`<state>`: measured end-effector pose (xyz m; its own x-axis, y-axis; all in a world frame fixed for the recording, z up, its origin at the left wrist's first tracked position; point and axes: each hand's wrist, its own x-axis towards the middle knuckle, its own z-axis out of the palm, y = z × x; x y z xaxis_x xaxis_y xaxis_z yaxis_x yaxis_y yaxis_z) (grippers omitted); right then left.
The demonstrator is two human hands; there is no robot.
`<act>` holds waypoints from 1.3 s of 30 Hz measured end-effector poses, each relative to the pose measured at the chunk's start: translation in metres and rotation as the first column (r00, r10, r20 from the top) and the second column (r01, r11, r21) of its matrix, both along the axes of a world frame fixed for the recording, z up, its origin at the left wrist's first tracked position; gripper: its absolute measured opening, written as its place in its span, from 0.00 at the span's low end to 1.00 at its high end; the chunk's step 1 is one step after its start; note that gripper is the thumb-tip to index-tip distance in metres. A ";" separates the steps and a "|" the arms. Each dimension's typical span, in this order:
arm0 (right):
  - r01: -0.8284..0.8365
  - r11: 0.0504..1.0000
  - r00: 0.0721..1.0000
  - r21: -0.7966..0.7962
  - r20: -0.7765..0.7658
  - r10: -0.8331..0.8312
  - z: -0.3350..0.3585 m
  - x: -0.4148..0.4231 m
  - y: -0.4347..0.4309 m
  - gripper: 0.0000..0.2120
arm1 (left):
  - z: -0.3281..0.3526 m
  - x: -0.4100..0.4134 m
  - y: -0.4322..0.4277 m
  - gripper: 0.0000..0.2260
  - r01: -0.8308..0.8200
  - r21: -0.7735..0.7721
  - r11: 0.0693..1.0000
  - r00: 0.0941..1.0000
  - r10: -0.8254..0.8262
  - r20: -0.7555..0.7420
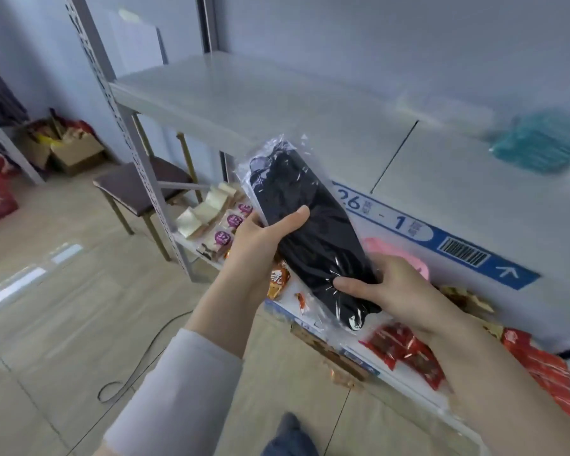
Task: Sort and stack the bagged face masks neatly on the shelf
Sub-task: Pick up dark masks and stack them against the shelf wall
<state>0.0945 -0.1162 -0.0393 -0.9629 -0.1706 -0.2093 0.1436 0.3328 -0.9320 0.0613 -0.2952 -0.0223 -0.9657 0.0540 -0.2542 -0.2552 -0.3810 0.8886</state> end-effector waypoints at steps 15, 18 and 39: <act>0.160 0.983 0.983 0.090 0.079 -0.167 0.078 -0.205 0.043 0.26 | 0.056 -0.232 0.053 0.11 0.065 0.024 0.998 0.998 -0.064 -0.020; 0.378 0.914 0.922 -0.144 0.145 -0.358 0.083 -0.223 0.049 0.21 | 0.064 -0.275 0.058 0.10 0.080 0.064 0.995 0.997 -0.078 -0.023; 0.897 0.349 0.415 -0.273 0.243 -0.877 0.043 -0.386 0.019 0.06 | 0.020 -0.464 0.013 0.05 0.045 0.129 0.991 0.976 -0.072 0.208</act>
